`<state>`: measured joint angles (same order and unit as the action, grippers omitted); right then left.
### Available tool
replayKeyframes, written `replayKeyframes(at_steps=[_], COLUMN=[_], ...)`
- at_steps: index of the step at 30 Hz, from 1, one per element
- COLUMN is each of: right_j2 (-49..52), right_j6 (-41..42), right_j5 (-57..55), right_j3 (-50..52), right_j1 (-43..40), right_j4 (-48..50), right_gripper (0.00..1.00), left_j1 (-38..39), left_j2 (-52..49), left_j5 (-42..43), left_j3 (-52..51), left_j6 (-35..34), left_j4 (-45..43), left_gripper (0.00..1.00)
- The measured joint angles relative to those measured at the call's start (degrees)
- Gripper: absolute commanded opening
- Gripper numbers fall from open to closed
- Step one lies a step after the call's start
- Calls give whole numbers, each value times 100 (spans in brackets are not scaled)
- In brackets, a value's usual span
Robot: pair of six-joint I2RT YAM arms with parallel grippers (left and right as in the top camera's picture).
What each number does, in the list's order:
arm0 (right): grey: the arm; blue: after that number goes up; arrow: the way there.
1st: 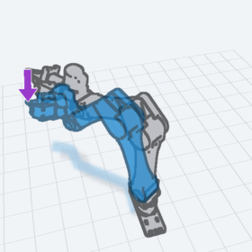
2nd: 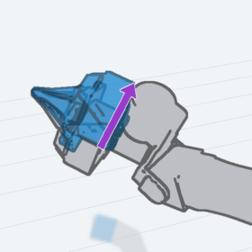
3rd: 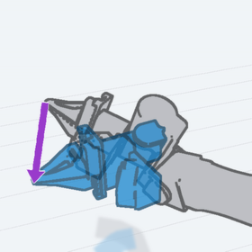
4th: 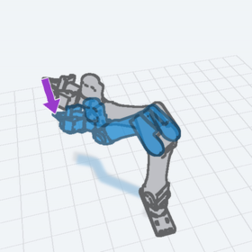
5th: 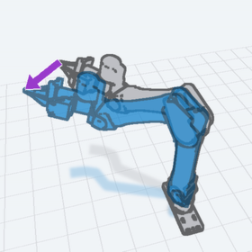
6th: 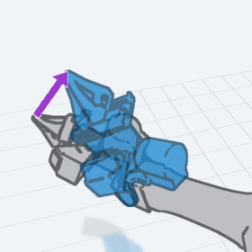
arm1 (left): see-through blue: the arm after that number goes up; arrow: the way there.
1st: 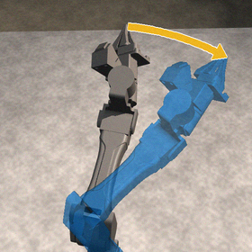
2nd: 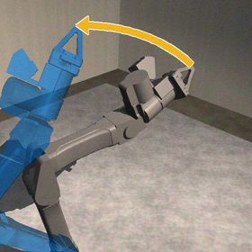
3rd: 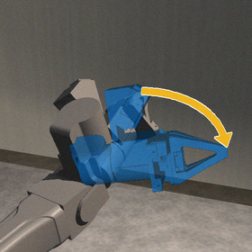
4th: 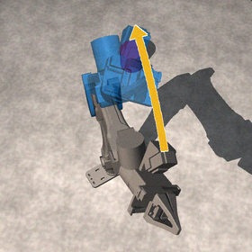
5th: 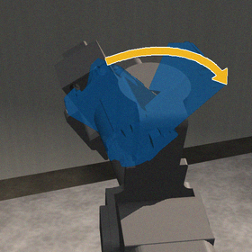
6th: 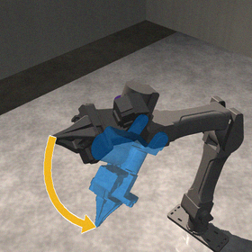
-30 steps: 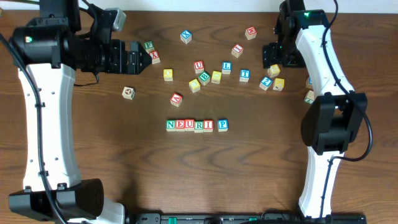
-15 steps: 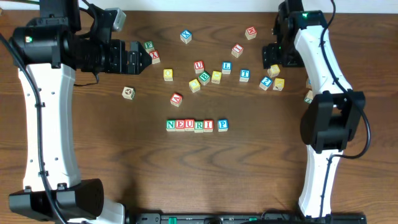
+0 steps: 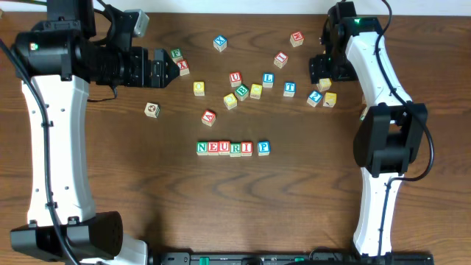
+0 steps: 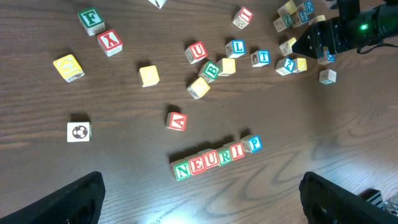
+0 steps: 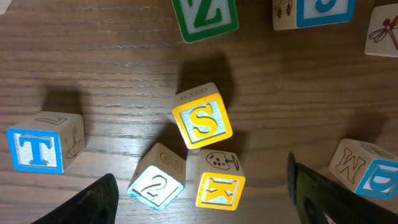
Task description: Spell out NEURIPS
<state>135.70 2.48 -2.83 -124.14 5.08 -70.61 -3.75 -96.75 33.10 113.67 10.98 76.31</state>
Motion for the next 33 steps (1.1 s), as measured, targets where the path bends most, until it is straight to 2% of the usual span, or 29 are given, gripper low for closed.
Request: replayKeyframes(at_steps=[10, 29, 31, 33], right_j2=[715, 737, 737, 737], right_j6=[-55, -319, -339, -358], right_j5=[31, 249, 275, 295], right_j3=[2, 2, 2, 2], right_j1=[-4, 2, 2, 2], right_j4=[42, 647, 706, 732], right_gripper=[79, 78, 76, 68], left_j1=[0, 0, 0, 0], left_j2=[0, 0, 0, 0], left_j5=[-2, -2, 0, 0], left_j3=[0, 0, 0, 0], left_j6=[0, 0, 0, 0], left_j4=[0, 0, 0, 0], left_gripper=[98, 98, 98, 98])
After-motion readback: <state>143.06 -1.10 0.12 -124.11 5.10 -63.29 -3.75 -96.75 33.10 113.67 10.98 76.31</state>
